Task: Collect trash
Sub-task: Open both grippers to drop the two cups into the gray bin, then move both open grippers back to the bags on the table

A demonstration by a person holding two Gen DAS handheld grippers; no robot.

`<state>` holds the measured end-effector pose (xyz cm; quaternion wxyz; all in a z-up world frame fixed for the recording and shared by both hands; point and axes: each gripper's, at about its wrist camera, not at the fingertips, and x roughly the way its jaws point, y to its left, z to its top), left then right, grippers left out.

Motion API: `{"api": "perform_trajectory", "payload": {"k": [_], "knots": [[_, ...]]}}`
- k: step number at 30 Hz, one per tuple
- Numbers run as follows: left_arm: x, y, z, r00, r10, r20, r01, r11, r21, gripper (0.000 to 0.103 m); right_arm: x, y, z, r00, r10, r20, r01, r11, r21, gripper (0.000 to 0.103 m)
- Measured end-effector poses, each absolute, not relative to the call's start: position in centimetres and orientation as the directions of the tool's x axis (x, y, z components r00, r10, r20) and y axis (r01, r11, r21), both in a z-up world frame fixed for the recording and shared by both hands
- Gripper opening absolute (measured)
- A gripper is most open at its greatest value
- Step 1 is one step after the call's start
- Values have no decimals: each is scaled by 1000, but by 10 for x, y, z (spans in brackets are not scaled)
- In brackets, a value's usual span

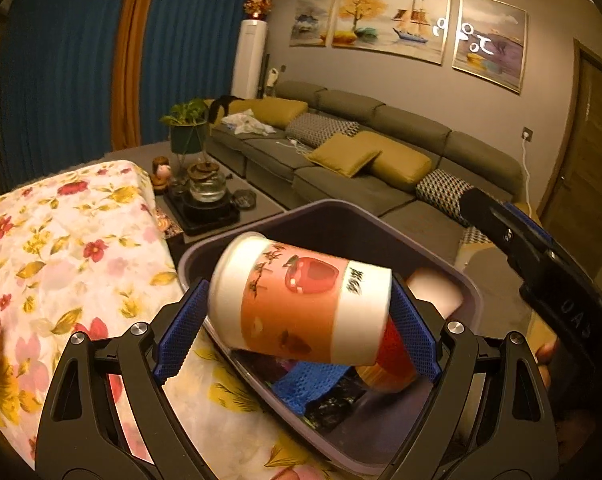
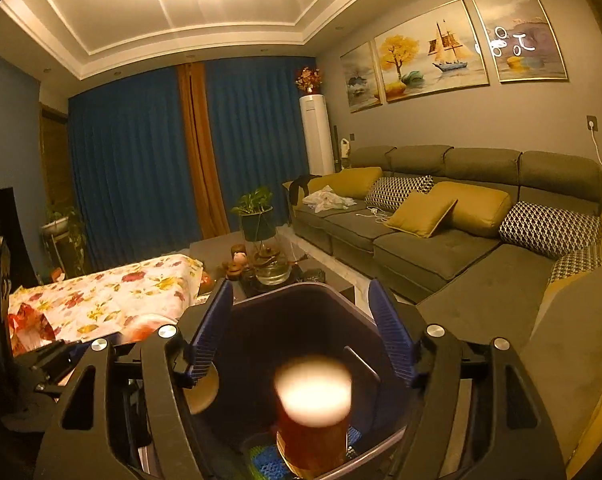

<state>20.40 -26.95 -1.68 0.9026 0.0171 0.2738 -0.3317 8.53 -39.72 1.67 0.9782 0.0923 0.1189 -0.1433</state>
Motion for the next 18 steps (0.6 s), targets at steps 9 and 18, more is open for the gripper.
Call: {"api": "perform_trajectory", "payload": {"k": [9,18], "knots": [[202,-257,-18,652,-557,-514,570,808,-152,89,68,-390,24,937,-267,-227,305,940,151,79],[183,-213,-11,738,-455,-499,454,881,-132,89,56,-372,24,947,-235,-219,268,954,136,84]]}}
